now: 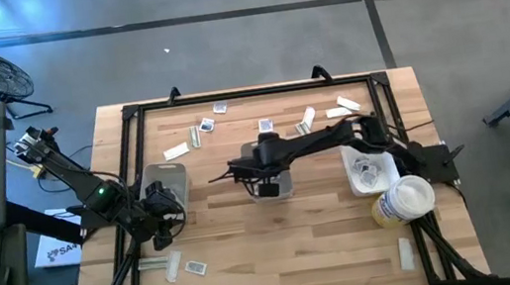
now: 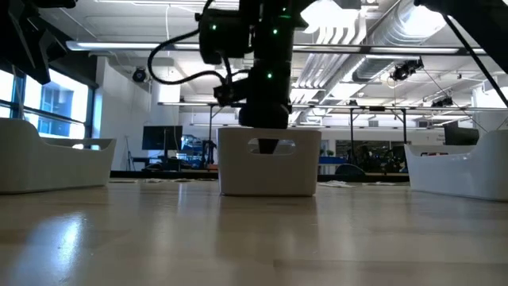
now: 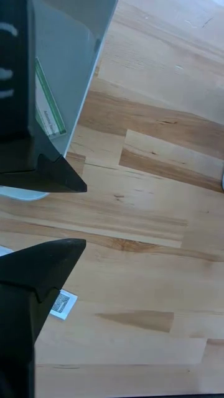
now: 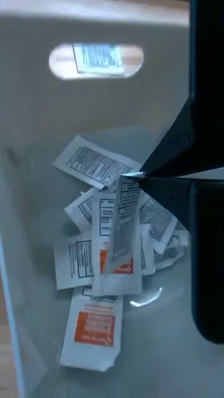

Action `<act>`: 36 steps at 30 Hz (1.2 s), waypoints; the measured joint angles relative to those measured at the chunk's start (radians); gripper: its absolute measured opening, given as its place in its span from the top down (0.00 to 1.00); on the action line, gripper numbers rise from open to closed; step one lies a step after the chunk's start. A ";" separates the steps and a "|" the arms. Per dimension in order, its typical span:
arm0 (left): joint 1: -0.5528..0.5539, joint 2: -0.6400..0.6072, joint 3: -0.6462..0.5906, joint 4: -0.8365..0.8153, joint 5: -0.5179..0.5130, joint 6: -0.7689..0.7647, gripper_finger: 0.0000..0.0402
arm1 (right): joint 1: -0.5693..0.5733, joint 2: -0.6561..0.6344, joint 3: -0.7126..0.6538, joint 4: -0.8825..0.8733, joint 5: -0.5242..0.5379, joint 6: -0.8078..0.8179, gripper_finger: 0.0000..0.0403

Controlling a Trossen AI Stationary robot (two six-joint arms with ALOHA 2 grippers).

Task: Pick & Place First Aid Supplies
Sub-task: Put the ointment pack into the right gray bin, then put the bandage pack into the left gray bin

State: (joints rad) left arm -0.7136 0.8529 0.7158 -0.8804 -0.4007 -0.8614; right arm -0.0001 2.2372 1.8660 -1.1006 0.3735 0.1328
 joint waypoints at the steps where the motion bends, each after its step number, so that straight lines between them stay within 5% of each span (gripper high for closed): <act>1: 0.000 0.000 0.000 0.000 0.000 0.000 0.68 | -0.002 0.004 0.000 0.002 -0.004 -0.006 0.99; 15: 0.000 0.000 0.000 0.000 0.000 0.000 0.68 | -0.008 -0.013 0.001 0.019 -0.070 -0.070 0.69; 23: 0.000 0.000 0.000 0.003 0.000 0.000 0.68 | 0.014 -0.106 0.012 -0.053 -0.091 -0.079 0.65; 36: 0.000 0.000 0.000 0.005 0.000 0.000 0.68 | 0.250 -0.272 -0.004 -0.239 -0.200 0.345 0.67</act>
State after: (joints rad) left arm -0.7137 0.8532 0.7158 -0.8758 -0.4007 -0.8616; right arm 0.2498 1.9648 1.8624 -1.3396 0.1734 0.4781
